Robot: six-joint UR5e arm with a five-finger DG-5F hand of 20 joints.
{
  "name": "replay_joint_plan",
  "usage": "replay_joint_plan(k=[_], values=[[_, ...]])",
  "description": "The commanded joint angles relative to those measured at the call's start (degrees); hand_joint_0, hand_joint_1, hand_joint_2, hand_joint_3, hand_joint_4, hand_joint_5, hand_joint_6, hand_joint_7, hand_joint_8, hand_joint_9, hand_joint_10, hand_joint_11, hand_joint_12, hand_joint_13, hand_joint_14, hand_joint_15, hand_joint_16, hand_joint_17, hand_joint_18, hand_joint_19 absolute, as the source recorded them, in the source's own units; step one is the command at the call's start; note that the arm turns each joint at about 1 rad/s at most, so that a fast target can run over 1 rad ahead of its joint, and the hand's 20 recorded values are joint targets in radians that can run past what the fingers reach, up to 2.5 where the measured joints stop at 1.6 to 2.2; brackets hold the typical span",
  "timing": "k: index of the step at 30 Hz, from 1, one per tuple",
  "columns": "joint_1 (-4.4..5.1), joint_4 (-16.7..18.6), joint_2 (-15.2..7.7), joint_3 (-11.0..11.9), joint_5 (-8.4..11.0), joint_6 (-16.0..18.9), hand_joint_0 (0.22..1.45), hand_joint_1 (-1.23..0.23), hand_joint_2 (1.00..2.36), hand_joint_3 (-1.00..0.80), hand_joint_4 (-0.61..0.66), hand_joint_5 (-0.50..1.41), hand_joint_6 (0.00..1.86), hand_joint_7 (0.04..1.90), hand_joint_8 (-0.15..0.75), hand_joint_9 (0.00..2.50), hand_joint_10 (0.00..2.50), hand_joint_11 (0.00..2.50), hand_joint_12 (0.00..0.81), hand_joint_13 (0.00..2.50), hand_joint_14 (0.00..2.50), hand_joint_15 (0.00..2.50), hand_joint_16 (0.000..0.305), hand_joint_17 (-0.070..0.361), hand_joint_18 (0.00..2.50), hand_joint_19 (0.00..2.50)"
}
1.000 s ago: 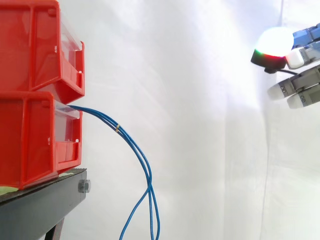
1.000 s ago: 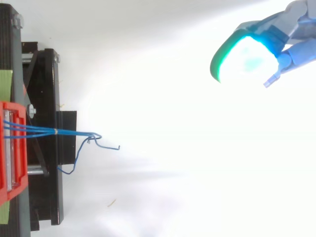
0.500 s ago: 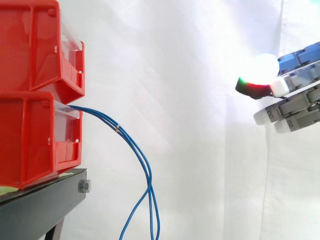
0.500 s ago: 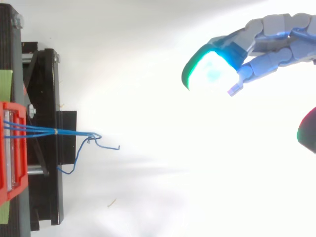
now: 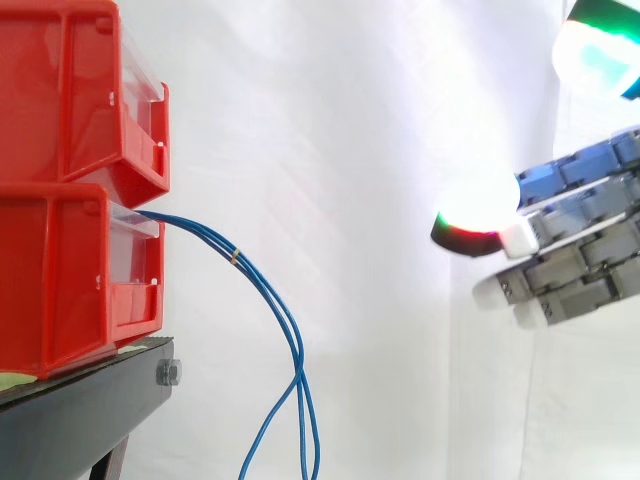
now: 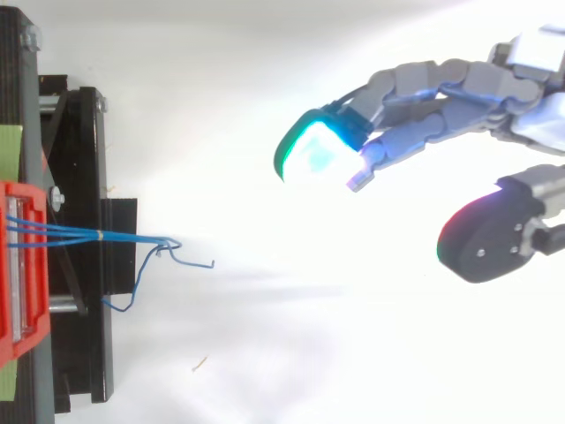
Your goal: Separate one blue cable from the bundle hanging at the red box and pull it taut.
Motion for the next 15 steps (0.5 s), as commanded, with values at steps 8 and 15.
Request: replay_joint_plan(k=[8,15], values=[[-0.62,1.83,-1.54,0.1,0.43,0.71,0.5,-0.54,1.0,-0.5,0.2,-0.21,0.5,0.82,0.267,0.47,0.01,0.28,0.33,0.32,0.0,0.11,0.044,0.099,0.18,0.12],[-1.06,1.92,-2.77,0.01,0.6,0.8,0.5,-0.54,1.0,-0.5,0.2,-0.21,0.5,0.82,0.267,0.47,0.01,0.29,0.33,0.33,0.0,0.12,0.043,0.096,0.2,0.12]])
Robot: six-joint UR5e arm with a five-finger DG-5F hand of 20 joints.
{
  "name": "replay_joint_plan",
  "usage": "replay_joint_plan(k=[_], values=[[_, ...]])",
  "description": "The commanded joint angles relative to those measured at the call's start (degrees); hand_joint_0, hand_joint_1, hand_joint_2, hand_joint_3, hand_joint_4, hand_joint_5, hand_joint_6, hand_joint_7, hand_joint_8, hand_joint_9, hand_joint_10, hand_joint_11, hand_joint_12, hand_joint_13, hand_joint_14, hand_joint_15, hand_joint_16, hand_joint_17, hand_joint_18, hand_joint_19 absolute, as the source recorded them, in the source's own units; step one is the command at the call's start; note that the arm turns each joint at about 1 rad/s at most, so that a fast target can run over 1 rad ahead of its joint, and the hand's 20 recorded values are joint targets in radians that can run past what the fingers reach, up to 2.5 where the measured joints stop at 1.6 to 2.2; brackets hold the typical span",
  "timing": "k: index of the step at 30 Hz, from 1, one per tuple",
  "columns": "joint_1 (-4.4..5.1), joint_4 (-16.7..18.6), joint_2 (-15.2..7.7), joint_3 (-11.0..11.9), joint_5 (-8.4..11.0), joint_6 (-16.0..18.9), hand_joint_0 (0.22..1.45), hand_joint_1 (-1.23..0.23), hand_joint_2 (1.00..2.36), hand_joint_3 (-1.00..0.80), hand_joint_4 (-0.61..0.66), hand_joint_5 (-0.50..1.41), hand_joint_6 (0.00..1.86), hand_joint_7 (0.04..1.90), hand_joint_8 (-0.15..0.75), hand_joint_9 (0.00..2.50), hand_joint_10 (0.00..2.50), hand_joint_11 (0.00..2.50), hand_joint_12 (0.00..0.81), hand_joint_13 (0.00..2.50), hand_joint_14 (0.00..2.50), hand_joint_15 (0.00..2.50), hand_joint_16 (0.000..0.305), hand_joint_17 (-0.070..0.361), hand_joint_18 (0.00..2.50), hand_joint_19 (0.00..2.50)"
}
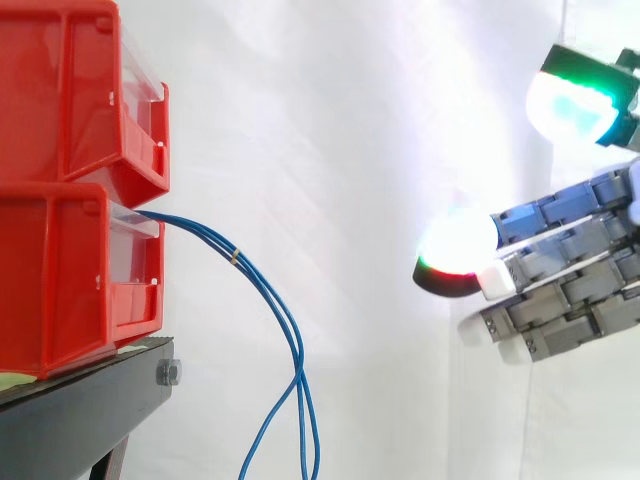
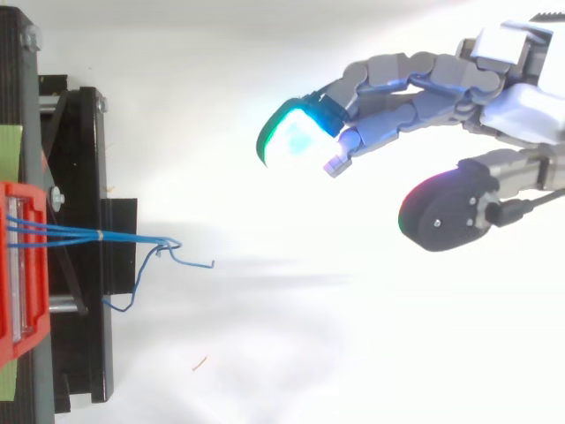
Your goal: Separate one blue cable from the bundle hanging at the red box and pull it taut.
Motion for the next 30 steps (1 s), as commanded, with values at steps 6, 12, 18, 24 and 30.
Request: replay_joint_plan(k=[6,12,18,24,30], values=[[-0.43,1.33,-1.25,-0.04,0.21,-0.01,0.5,-0.55,1.0,-0.5,0.2,-0.21,0.5,0.82,0.269,0.48,0.01,0.29,0.33,0.34,0.0,0.13,0.042,0.095,0.22,0.14],[-0.96,3.35,-4.06,0.84,0.47,0.6,0.51,-0.55,1.0,-0.5,0.2,-0.21,0.5,0.82,0.27,0.49,0.01,0.29,0.33,0.35,0.0,0.14,0.042,0.094,0.23,0.15],[-1.22,3.79,-6.87,2.68,0.56,0.87,0.51,-0.55,1.0,-0.5,0.2,-0.21,0.5,0.82,0.273,0.5,0.01,0.3,0.331,0.37,0.0,0.14,0.041,0.093,0.25,0.16],[-1.22,4.58,-6.96,3.21,0.65,0.16,0.51,-0.56,1.0,-0.5,0.2,-0.21,0.5,0.82,0.273,0.51,0.01,0.31,0.329,0.37,0.0,0.14,0.041,0.091,0.26,0.17],[-0.96,6.25,-7.84,3.74,0.74,-0.63,0.52,-0.65,1.0,-0.5,0.2,-0.21,0.5,0.82,0.27,0.51,0.01,0.31,0.329,0.41,0.01,0.16,0.04,0.09,0.31,0.19]])
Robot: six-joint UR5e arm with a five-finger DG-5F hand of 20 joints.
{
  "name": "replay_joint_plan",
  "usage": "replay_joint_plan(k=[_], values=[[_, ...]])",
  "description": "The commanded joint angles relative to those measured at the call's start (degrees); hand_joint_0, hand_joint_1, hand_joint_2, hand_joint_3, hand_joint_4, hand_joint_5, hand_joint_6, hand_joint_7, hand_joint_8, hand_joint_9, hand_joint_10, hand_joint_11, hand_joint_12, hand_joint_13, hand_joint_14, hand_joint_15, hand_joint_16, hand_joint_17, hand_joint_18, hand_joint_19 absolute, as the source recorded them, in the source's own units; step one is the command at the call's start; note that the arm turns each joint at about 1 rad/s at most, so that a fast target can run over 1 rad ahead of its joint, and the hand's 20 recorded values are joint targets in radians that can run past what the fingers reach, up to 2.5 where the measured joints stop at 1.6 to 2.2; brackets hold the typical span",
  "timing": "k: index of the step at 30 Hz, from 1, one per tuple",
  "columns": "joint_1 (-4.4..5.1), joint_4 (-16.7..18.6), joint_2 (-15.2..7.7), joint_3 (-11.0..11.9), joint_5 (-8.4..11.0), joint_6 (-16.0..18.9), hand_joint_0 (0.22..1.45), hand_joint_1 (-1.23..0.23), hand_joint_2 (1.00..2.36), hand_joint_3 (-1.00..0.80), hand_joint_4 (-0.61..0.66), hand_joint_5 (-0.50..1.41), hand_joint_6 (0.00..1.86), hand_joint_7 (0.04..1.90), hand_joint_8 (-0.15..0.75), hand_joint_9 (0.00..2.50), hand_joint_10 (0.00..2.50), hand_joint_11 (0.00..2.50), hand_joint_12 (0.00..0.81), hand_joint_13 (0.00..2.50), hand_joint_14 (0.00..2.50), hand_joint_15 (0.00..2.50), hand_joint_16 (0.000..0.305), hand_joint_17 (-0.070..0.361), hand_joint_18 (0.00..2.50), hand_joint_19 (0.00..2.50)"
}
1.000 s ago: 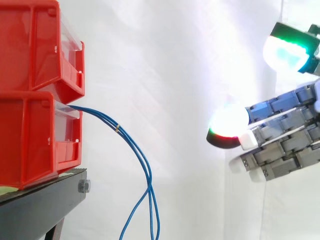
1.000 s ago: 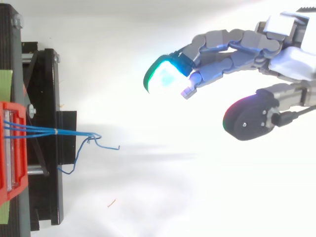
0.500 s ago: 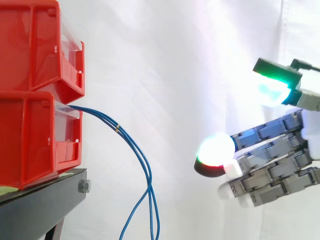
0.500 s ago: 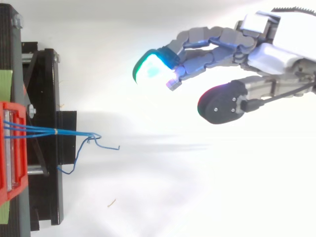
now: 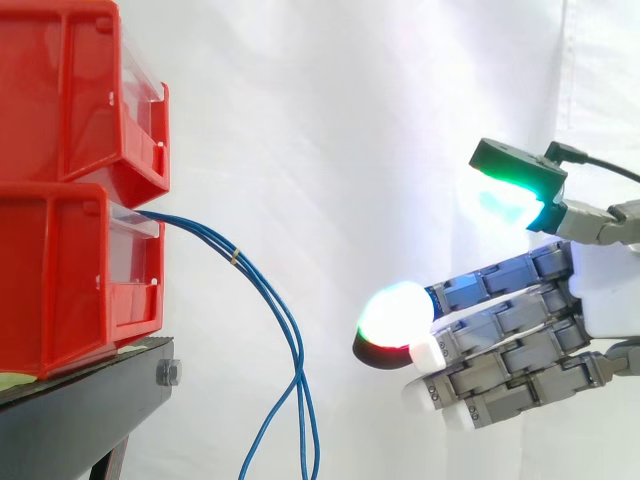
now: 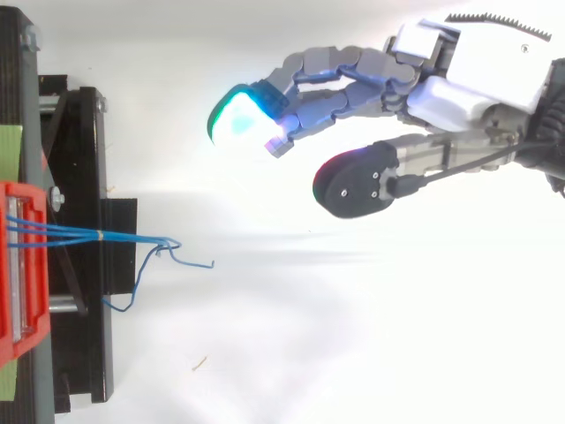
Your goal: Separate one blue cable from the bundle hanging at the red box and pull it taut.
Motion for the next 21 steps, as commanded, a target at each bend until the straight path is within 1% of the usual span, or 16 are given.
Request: replay_joint_plan(k=[1,2,3,6,7,8,9,10,11,13,15,19,21], values=[[0.27,1.34,-0.81,0.53,0.08,-0.69,0.52,-0.66,1.0,-0.5,0.2,-0.21,0.5,0.82,0.269,0.51,0.01,0.31,0.328,0.41,0.01,0.16,0.04,0.09,0.31,0.18],[0.36,2.13,-1.95,1.23,0.25,-0.69,0.52,-0.67,1.0,-0.5,0.2,-0.21,0.5,0.82,0.266,0.52,0.01,0.32,0.328,0.41,0.01,0.16,0.04,0.09,0.31,0.19],[0.36,2.21,-2.92,2.64,0.16,-0.43,0.52,-0.67,1.0,-0.5,0.2,-0.21,0.5,0.82,0.266,0.52,0.01,0.32,0.328,0.41,0.01,0.16,0.04,0.09,0.31,0.19],[0.1,1.86,-4.85,4.22,-0.1,-0.16,0.52,-0.67,1.0,-0.5,0.2,-0.21,0.5,0.82,0.266,0.52,0.01,0.31,0.328,0.41,0.01,0.16,0.04,0.09,0.31,0.19],[0.01,1.86,-5.82,5.19,-0.19,0.19,0.52,-0.67,1.0,-0.5,0.2,-0.21,0.5,0.82,0.265,0.52,0.01,0.31,0.328,0.41,0.01,0.16,0.04,0.09,0.31,0.19],[-0.08,1.51,-7.4,7.04,-0.72,0.98,0.52,-0.67,1.0,-0.5,0.2,-0.21,0.5,0.82,0.265,0.51,0.01,0.32,0.328,0.41,0.01,0.16,0.04,0.089,0.31,0.2],[-0.17,1.42,-8.1,7.83,-1.24,1.42,0.52,-0.67,1.0,-0.5,0.2,-0.21,0.5,0.82,0.264,0.51,0.01,0.31,0.329,0.41,0.01,0.16,0.04,0.089,0.31,0.19],[-0.25,0.81,-10.21,10.73,-3.62,2.12,0.53,-0.66,1.0,-0.5,0.2,-0.21,0.5,0.82,0.266,0.51,0.01,0.32,0.328,0.42,0.01,0.16,0.04,0.089,0.31,0.19],[-0.17,0.63,-10.3,11.43,-3.88,1.95,0.53,-0.66,1.0,-0.5,0.2,-0.21,0.5,0.82,0.266,0.51,0.01,0.32,0.328,0.42,0.01,0.16,0.04,0.089,0.32,0.2],[-0.17,0.9,-10.3,11.43,-3.88,1.86,0.52,-0.66,1.0,-0.5,0.2,-0.21,0.5,0.82,0.264,0.51,0.01,0.32,0.327,0.42,0.01,0.17,0.04,0.089,0.32,0.2],[-0.17,0.72,-10.3,11.52,-3.44,1.68,0.52,-0.65,1.0,-0.5,0.2,-0.21,0.5,0.82,0.264,0.52,0.01,0.32,0.327,0.42,0.01,0.17,0.039,0.089,0.32,0.2],[-0.17,0.81,-10.39,11.52,-3.79,1.86,0.52,-0.65,1.0,-0.5,0.2,-0.21,0.5,0.82,0.267,0.52,0.01,0.32,0.326,0.43,0.01,0.17,0.039,0.089,0.33,0.21],[-0.25,0.81,-11.0,11.52,-3.88,2.12,0.52,-0.64,1.0,-0.5,0.2,-0.21,0.5,0.82,0.266,0.52,0.01,0.31,0.326,0.43,0.01,0.17,0.039,0.089,0.33,0.21]])
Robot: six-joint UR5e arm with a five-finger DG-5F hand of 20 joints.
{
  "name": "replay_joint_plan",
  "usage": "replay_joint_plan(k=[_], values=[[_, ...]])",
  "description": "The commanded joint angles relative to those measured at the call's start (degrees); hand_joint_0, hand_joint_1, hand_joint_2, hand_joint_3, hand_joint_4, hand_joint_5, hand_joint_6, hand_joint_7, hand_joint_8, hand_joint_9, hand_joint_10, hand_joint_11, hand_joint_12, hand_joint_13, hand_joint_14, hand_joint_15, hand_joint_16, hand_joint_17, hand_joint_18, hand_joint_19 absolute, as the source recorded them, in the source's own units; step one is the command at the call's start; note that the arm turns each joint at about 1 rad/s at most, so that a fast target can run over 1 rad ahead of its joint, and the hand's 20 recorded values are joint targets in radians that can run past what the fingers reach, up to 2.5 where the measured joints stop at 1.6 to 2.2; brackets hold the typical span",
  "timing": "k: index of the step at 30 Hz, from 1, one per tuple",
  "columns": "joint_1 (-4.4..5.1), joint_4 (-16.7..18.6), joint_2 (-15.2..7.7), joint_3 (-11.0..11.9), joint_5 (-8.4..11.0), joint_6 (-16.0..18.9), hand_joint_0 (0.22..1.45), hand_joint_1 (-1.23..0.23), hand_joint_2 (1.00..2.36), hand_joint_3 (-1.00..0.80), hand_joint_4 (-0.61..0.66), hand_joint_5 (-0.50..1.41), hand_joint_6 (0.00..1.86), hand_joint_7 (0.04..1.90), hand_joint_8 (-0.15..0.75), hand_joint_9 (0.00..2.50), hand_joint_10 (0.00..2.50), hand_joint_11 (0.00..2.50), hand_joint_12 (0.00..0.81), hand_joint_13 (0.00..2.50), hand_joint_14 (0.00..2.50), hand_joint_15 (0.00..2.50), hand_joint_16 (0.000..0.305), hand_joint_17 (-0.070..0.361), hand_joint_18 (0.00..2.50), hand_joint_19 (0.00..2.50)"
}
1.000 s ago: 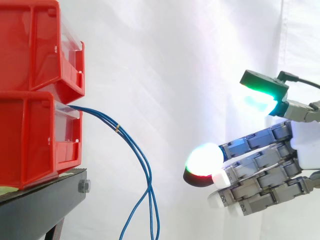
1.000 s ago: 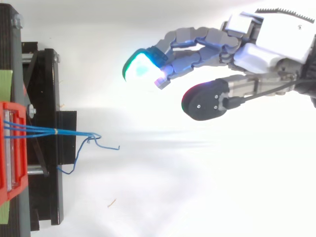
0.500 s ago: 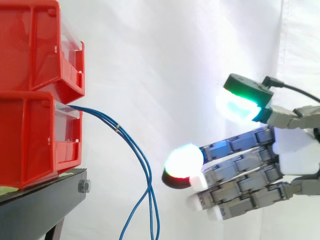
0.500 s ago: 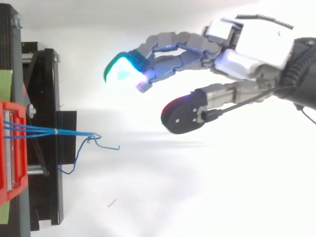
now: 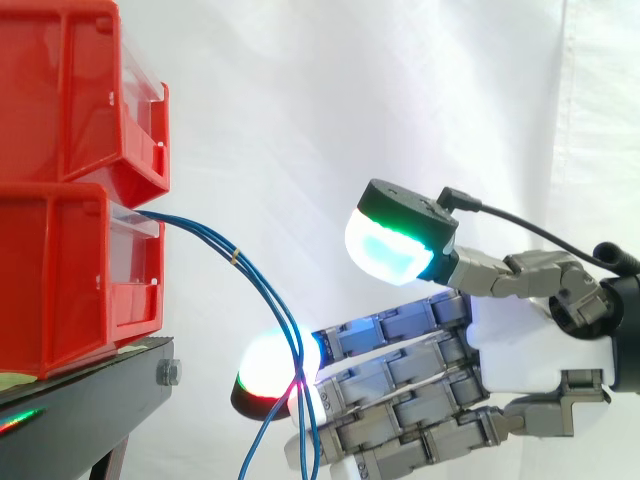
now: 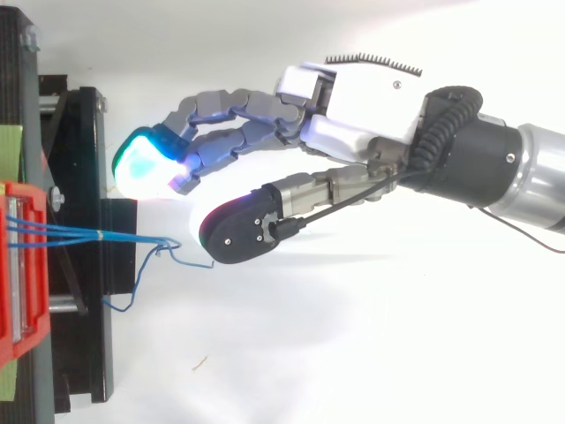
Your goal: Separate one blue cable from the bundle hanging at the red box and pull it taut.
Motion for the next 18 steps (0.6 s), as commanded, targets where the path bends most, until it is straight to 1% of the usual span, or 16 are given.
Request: replay_joint_plan(k=[1,6,9,11,12,18], values=[[0.03,0.01,-0.66,0.01,-0.64,0.51,0.52,-0.64,1.0,-0.5,0.2,-0.21,0.5,0.82,0.266,0.52,0.01,0.31,0.326,0.43,0.01,0.17,0.039,0.089,0.33,0.22],[0.03,0.1,-0.66,0.1,-1.87,0.51,0.52,-0.64,1.0,-0.5,0.2,-0.21,0.5,0.82,0.267,0.52,0.01,0.31,0.327,0.45,0.01,0.19,0.039,0.089,0.35,0.23],[-0.06,0.72,-1.71,0.19,-2.57,0.86,0.52,-0.64,1.0,-0.5,0.2,-0.21,0.5,0.82,0.268,0.52,0.01,0.32,0.325,0.48,0.01,0.21,0.039,0.088,0.37,0.25],[-0.06,1.51,-1.97,0.28,-3.81,1.66,0.53,-0.64,1.0,-0.5,0.2,-0.21,0.5,0.82,0.267,0.52,0.01,0.32,0.325,0.49,0.01,0.21,0.039,0.087,0.38,0.26],[-0.06,2.3,-2.5,0.63,-4.6,2.18,0.54,-0.64,1.0,-0.5,0.2,-0.21,0.5,0.82,0.264,0.52,0.01,0.32,0.323,0.49,0.01,0.21,0.038,0.086,0.38,0.26],[-0.06,2.65,-2.68,0.8,-4.51,1.92,0.54,-0.63,1.0,-0.5,0.2,-0.21,0.5,0.82,0.263,0.53,0.01,0.32,0.322,0.51,0.01,0.23,0.037,0.084,0.4,0.28]])
